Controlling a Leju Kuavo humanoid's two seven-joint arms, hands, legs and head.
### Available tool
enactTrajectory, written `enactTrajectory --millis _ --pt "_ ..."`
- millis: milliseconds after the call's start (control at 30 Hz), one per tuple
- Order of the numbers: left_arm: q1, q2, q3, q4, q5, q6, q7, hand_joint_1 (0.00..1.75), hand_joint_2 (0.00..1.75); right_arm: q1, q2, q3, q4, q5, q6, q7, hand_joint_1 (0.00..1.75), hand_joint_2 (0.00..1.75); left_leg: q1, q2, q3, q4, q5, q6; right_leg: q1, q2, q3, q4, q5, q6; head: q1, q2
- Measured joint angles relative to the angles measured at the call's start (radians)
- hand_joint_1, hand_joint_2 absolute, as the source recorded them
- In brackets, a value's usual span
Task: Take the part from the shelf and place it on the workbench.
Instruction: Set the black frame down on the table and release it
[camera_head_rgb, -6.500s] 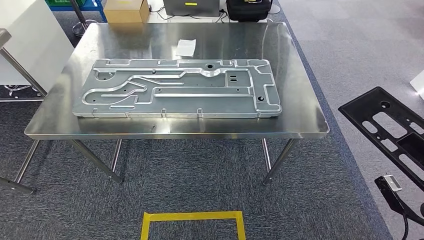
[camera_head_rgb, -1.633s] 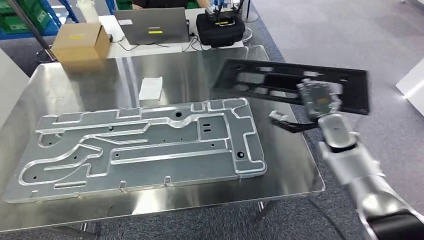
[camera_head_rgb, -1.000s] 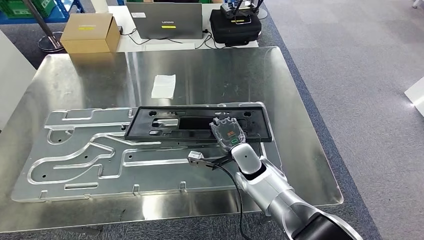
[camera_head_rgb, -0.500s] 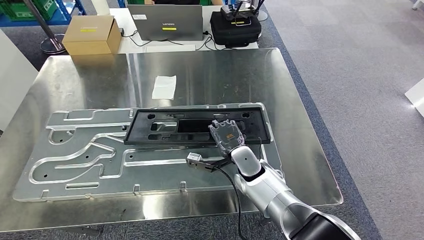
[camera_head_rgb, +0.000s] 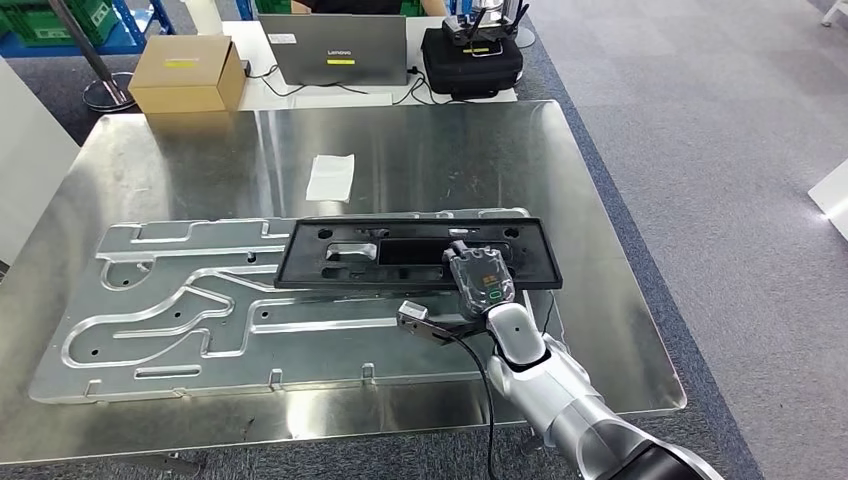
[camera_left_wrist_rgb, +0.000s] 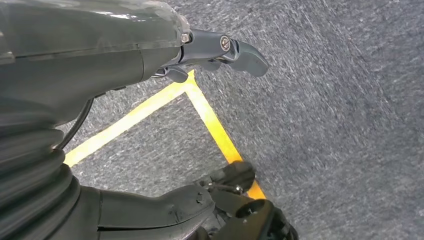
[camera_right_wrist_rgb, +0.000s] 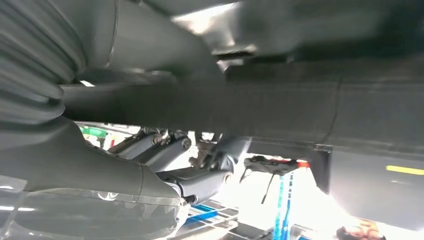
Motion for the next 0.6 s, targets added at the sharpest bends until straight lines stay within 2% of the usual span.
enactTrajectory --millis 233,600 --pt "-0.025 -0.058 0.007 0.000 -0.005 0.084 0.141 0.00 1.75 0.003 -0.015 -0.041 -0.011 0.000 0.001 -0.009 0.00 0.00 -0.002 0.001 0.003 0.000 -0.001 0.001 -0.002 0.001 0.003 0.000 0.000 0.001 0.000 0.000" --pt "-0.036 -0.097 0.007 0.000 -0.015 0.098 0.151 0.00 1.75 0.038 -0.065 -0.079 -0.033 -0.006 -0.008 0.003 0.00 0.00 -0.002 0.003 0.007 0.001 -0.005 0.002 -0.002 0.002 0.006 -0.001 -0.003 0.006 0.000 0.000"
